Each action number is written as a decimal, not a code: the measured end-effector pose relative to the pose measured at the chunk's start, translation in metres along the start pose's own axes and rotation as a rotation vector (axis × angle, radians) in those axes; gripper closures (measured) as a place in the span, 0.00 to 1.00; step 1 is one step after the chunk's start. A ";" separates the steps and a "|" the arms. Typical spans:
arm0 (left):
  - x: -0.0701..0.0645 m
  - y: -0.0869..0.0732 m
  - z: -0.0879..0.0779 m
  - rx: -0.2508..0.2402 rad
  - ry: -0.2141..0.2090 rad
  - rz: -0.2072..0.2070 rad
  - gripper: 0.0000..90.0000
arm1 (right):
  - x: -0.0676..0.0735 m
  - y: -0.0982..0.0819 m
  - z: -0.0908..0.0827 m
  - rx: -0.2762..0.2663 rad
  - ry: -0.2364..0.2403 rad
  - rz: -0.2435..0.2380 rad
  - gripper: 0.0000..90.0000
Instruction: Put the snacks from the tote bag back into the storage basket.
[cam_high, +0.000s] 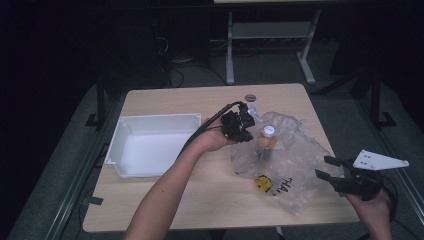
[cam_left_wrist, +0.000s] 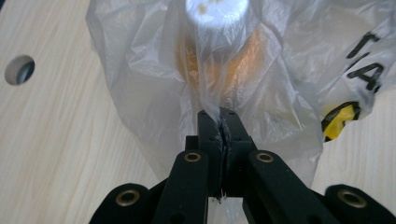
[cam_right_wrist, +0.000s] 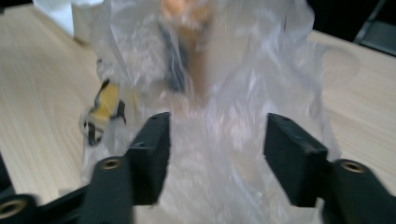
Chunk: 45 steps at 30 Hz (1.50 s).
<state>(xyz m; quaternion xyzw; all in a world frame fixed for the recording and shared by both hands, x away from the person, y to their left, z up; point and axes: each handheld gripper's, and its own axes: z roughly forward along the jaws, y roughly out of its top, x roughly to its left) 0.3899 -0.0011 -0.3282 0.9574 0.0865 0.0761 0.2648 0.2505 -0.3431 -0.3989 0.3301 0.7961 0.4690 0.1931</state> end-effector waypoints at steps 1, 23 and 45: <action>0.000 -0.003 0.002 -0.001 -0.006 -0.009 0.98 | 0.001 -0.001 0.003 0.020 0.003 -0.003 0.49; 0.000 -0.044 -0.002 0.041 -0.016 -0.095 0.78 | 0.009 -0.006 0.035 0.132 0.116 -0.030 0.78; -0.006 0.018 -0.005 -0.033 -0.003 -0.003 0.63 | 0.012 -0.002 0.031 0.103 0.127 -0.054 0.76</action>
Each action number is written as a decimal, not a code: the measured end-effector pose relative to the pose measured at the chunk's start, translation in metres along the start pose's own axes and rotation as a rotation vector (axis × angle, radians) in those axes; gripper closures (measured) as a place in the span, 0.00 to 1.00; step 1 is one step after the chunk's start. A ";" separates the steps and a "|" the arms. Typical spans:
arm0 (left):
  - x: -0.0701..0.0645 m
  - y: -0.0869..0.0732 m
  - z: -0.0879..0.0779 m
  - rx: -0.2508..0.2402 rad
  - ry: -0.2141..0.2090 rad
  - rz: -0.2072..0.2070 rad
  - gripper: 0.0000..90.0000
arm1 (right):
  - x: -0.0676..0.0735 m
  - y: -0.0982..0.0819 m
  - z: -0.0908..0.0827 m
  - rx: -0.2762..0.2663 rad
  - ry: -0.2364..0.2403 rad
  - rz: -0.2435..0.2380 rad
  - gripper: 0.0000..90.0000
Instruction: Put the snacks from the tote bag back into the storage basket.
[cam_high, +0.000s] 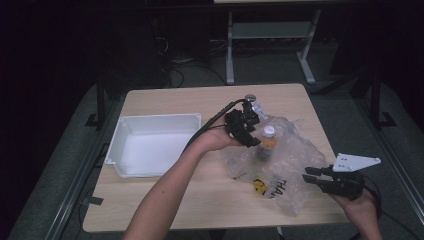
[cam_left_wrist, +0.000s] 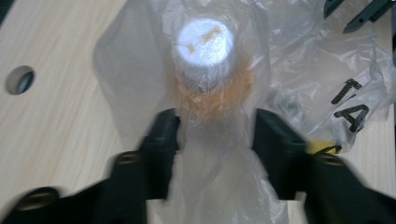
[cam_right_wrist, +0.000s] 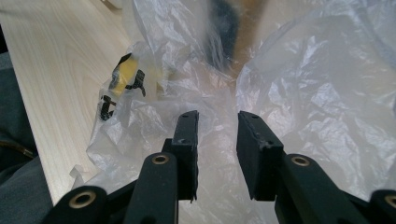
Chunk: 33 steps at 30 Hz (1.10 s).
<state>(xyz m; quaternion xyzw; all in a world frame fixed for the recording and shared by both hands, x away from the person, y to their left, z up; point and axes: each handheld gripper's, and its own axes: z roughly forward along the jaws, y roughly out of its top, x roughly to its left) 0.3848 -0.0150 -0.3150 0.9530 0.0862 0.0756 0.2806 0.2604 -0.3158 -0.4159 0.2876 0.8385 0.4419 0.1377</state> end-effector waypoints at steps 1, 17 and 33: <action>0.000 0.000 0.000 0.000 0.000 0.000 0.69 | 0.000 0.000 -0.001 -0.003 0.001 0.001 0.76; 0.006 -0.028 0.021 0.047 0.009 -0.027 0.99 | 0.002 0.016 -0.031 -0.069 -0.080 -0.032 0.66; 0.007 -0.050 0.025 0.058 0.021 -0.056 0.98 | -0.012 0.039 -0.020 -0.001 0.014 -0.036 0.56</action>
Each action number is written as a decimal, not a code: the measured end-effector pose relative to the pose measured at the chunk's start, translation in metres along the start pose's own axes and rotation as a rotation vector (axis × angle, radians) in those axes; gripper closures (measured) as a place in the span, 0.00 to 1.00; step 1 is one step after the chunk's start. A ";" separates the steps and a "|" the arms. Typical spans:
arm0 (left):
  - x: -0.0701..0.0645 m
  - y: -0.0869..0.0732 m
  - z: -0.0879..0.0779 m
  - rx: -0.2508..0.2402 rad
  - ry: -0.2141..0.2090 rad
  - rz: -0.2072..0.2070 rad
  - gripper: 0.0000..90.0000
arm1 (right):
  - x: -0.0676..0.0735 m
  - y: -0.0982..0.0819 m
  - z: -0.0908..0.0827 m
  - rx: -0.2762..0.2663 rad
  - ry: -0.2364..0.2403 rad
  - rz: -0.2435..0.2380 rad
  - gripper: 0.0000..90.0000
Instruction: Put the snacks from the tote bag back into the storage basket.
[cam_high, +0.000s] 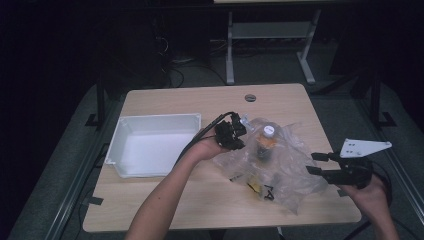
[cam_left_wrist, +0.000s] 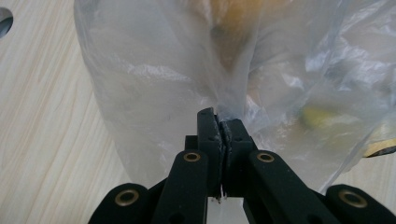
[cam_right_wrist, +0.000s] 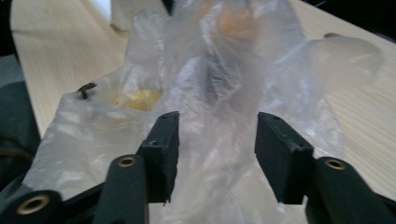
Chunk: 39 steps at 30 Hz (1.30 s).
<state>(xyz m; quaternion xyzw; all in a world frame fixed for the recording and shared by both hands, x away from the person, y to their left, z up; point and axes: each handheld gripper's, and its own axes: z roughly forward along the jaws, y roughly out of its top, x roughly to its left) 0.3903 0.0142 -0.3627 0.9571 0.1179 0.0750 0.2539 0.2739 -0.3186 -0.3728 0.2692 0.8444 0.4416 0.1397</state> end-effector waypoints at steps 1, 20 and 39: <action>0.001 -0.002 -0.001 -0.001 0.001 -0.007 0.98 | 0.002 0.002 0.004 0.020 0.018 -0.019 0.62; 0.009 -0.019 -0.033 -0.070 -0.010 -0.041 0.73 | 0.014 0.024 0.026 0.097 0.141 -0.092 0.97; -0.006 -0.034 -0.082 -0.159 0.005 0.004 0.63 | 0.027 0.078 0.040 0.085 0.159 -0.188 0.98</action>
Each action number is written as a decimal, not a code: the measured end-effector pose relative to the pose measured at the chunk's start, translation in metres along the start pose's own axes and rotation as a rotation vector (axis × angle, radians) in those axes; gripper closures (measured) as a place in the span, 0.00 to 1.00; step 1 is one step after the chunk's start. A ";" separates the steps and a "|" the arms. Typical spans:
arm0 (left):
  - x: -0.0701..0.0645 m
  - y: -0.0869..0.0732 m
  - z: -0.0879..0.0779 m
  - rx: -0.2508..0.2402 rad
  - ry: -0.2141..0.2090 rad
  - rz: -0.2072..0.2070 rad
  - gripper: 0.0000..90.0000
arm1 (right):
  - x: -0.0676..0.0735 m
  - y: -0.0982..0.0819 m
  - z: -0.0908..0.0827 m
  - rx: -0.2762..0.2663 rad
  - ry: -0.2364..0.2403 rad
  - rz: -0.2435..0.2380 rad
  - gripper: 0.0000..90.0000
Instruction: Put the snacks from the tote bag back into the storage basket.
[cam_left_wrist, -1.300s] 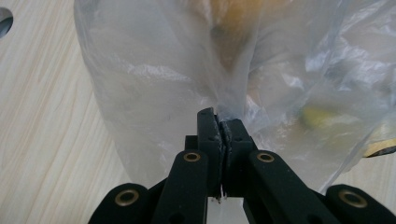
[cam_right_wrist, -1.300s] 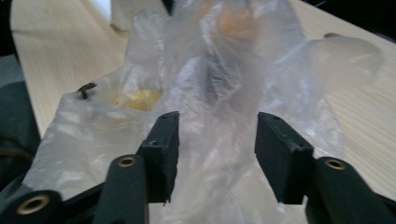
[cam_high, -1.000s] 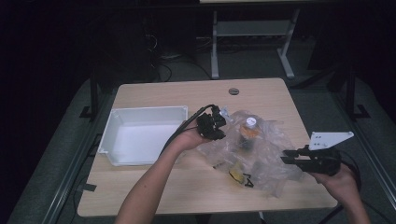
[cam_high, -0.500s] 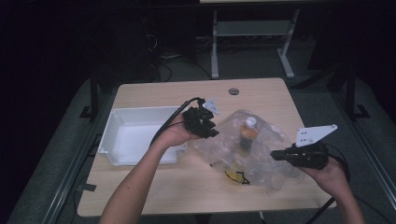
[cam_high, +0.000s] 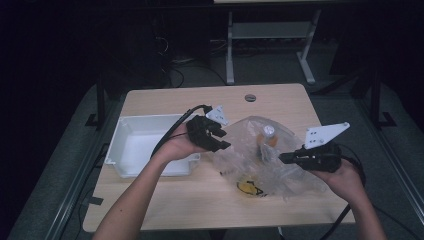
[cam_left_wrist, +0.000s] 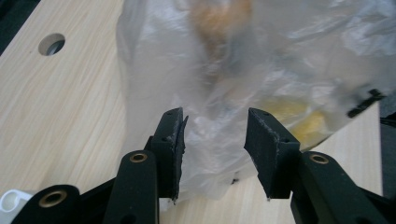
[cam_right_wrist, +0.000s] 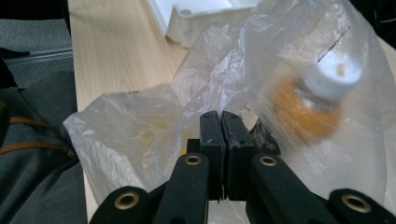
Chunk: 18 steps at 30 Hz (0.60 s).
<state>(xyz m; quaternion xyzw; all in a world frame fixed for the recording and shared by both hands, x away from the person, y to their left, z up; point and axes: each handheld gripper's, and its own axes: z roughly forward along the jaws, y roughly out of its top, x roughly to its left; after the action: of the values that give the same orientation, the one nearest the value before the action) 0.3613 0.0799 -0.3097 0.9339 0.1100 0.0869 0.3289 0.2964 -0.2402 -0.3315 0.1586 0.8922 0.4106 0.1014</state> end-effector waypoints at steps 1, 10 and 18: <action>0.000 0.000 0.000 0.000 0.000 0.000 0.62 | 0.000 0.003 0.000 -0.001 -0.001 -0.004 0.98; -0.012 0.000 -0.002 -0.035 -0.050 0.025 0.58 | -0.005 0.024 0.008 0.013 -0.006 -0.020 0.98; -0.021 0.003 -0.002 -0.079 -0.083 0.030 0.53 | -0.011 0.044 0.022 0.048 0.015 -0.038 0.98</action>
<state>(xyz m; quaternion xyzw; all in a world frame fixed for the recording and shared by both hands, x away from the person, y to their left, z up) 0.3413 0.0729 -0.3083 0.9245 0.0786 0.0573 0.3685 0.3217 -0.2021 -0.3115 0.1410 0.9053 0.3884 0.0985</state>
